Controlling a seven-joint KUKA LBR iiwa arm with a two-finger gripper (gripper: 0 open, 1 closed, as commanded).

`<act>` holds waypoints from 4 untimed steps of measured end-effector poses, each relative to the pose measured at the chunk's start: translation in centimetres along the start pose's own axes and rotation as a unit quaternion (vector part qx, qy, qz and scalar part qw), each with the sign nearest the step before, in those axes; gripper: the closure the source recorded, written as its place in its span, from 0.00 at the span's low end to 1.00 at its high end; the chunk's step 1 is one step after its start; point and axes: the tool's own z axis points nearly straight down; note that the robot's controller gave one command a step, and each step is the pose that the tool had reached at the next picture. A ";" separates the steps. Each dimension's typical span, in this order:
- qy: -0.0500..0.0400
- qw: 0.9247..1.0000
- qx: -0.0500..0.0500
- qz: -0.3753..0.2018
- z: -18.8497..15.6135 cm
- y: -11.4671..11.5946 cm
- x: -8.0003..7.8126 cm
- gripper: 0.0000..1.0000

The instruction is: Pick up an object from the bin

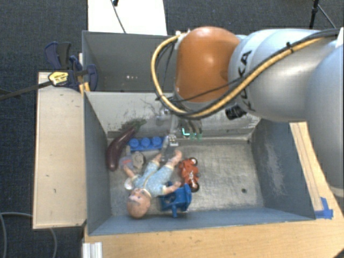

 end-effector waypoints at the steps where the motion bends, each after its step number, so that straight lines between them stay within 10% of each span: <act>1: -0.004 1.000 -0.001 0.002 -0.5 -0.1 -0.2 0.00; 2: -0.006 0.999 -0.001 -0.033 7.1 0.2 0.0 0.00; 3: -0.009 0.991 0.001 -0.133 8.4 1.3 0.9 0.00; 4: -0.005 0.994 -0.001 -0.105 7.9 0.6 0.6 0.00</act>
Offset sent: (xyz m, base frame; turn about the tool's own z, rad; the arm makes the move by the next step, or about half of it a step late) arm -0.0043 0.0039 -0.1244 -0.1123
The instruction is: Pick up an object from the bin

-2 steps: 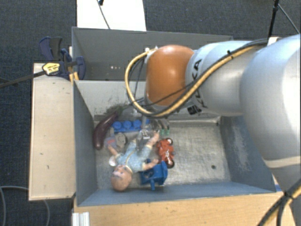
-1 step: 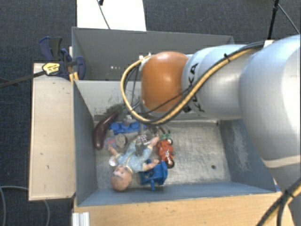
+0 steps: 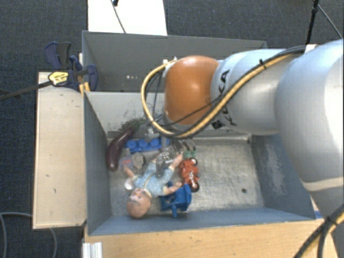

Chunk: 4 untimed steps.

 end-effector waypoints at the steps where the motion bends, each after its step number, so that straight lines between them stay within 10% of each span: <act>1: -0.007 0.997 0.001 0.083 1.3 1.0 1.8 0.00; 2: -0.008 0.990 0.002 -0.144 3.8 2.7 3.9 1.00; 4: -0.006 0.990 0.002 -0.143 3.6 2.7 3.8 1.00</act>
Offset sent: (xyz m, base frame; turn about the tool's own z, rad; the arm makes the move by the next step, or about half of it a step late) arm -0.0505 0.0184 -0.0457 -0.2926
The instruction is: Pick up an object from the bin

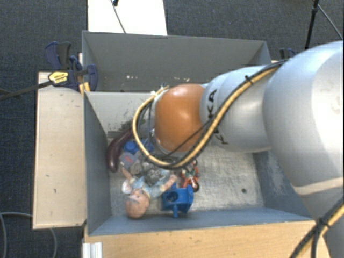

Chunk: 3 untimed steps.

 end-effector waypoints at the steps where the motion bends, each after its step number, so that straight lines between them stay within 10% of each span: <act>1: 0.001 1.000 0.000 0.000 -0.2 -0.1 -0.1 1.00; 3: 0.009 1.000 -0.002 0.001 -3.0 0.0 0.3 1.00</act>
Offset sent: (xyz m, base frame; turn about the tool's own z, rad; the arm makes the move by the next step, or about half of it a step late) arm 0.0000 -0.0001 0.0757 0.0000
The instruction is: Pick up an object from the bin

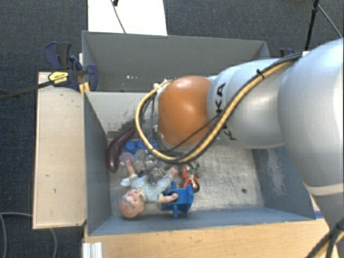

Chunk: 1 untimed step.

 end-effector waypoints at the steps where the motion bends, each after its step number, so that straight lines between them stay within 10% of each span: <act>1: 0.000 1.000 -0.001 0.000 -1.9 0.1 0.0 1.00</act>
Offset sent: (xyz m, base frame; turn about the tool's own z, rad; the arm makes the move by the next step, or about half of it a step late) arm 0.0000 -0.0001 0.0173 0.0000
